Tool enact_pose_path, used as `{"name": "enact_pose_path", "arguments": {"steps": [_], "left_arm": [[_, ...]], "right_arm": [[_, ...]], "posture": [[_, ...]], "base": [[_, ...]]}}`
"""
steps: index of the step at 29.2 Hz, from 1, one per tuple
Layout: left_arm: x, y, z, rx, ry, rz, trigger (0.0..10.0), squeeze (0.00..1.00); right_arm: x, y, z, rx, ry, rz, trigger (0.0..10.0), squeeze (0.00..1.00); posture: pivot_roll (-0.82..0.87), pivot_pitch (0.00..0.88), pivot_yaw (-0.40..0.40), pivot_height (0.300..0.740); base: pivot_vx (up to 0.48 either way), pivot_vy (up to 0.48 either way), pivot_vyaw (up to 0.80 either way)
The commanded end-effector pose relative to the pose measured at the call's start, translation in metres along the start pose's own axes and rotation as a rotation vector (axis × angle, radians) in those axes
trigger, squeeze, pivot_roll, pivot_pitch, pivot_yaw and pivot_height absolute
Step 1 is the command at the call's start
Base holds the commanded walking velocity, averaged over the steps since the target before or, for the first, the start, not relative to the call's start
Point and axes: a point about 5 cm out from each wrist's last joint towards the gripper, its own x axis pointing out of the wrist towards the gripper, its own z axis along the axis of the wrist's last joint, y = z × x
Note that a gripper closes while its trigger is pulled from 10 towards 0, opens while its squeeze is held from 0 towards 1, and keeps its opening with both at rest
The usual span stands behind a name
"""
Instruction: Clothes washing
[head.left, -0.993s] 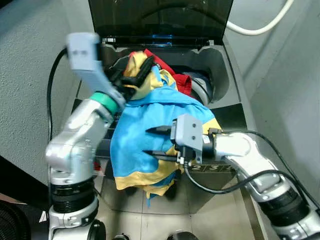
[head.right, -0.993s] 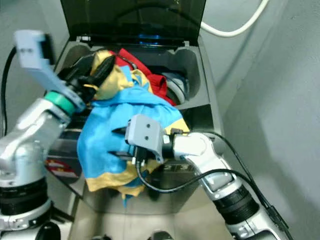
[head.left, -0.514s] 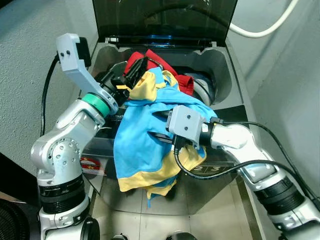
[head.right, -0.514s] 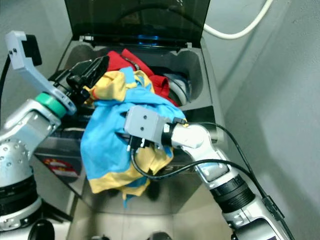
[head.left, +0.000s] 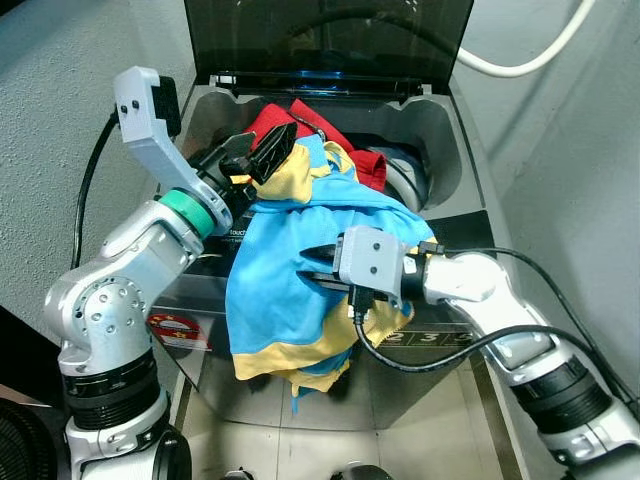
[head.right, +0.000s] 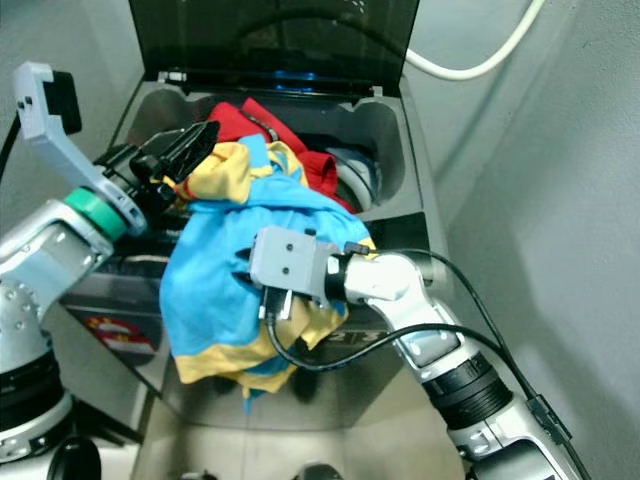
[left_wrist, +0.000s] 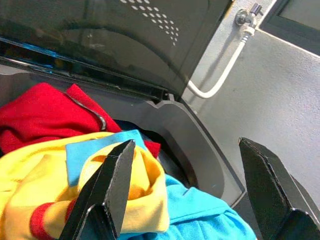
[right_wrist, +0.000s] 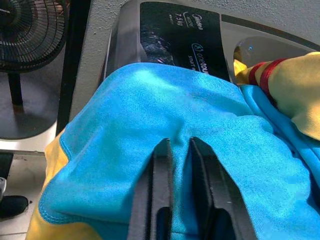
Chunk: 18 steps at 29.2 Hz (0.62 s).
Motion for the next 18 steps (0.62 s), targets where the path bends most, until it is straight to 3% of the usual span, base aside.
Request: {"name": "enact_pose_path", "arguments": {"steps": [1, 8, 10, 11, 12, 13, 14, 17, 18], "left_arm": [[0.0, -0.004, 0.002, 0.015, 0.003, -0.017, 10.0, 0.0], [-0.001, -0.005, 0.001, 0.024, 0.012, -0.023, 10.0, 0.0], [-0.002, -0.007, -0.001, 0.036, 0.021, -0.036, 10.0, 0.0], [-0.003, -0.01, -0.002, 0.042, 0.029, -0.06, 10.0, 0.0], [-0.004, -0.013, -0.002, 0.046, 0.032, -0.083, 10.0, 0.0], [-0.004, -0.013, -0.002, 0.046, 0.032, -0.083, 10.0, 0.0], [-0.004, -0.015, -0.002, 0.044, 0.03, -0.11, 10.0, 0.0], [-0.003, -0.024, 0.003, 0.065, 0.011, -0.188, 10.0, 0.0], [-0.003, -0.024, 0.003, 0.065, 0.011, -0.188, 10.0, 0.0]], "right_arm": [[0.001, 0.008, -0.013, 0.054, 0.036, 0.025, 0.0, 0.0], [0.002, 0.005, -0.01, 0.069, 0.007, -0.011, 0.0, 0.0], [0.003, -0.002, -0.006, 0.103, -0.036, -0.08, 0.0, 0.0], [0.006, -0.016, -0.002, 0.151, -0.081, -0.196, 0.0, 0.0], [0.008, -0.027, 0.002, 0.188, -0.121, -0.29, 1.5, 0.0], [0.008, -0.027, 0.002, 0.188, -0.121, -0.29, 1.5, 0.0], [0.01, -0.039, 0.005, 0.226, -0.148, -0.379, 10.0, 0.0], [0.022, -0.079, 0.013, 0.336, -0.189, -0.648, 10.0, 0.0], [0.022, -0.079, 0.013, 0.336, -0.189, -0.648, 10.0, 0.0]], "posture": [[-0.01, 0.013, 0.022, 0.74], [-0.01, 0.012, 0.021, 0.74], [-0.01, 0.012, 0.02, 0.74], [-0.02, 0.012, 0.021, 0.74], [-0.02, 0.013, 0.021, 0.74], [-0.02, 0.013, 0.021, 0.74], [-0.02, 0.014, 0.021, 0.74], [-0.02, 0.016, 0.016, 0.74], [-0.02, 0.016, 0.016, 0.74]], "base": [[0.0, 0.0, 0.0], [0.0, 0.0, 0.0], [0.0, 0.0, 0.0], [0.0, 0.0, 0.0], [0.0, 0.0, 0.0], [0.0, 0.0, 0.0], [0.0, 0.0, 0.0], [0.0, 0.0, 0.0], [0.0, 0.0, 0.0]]}}
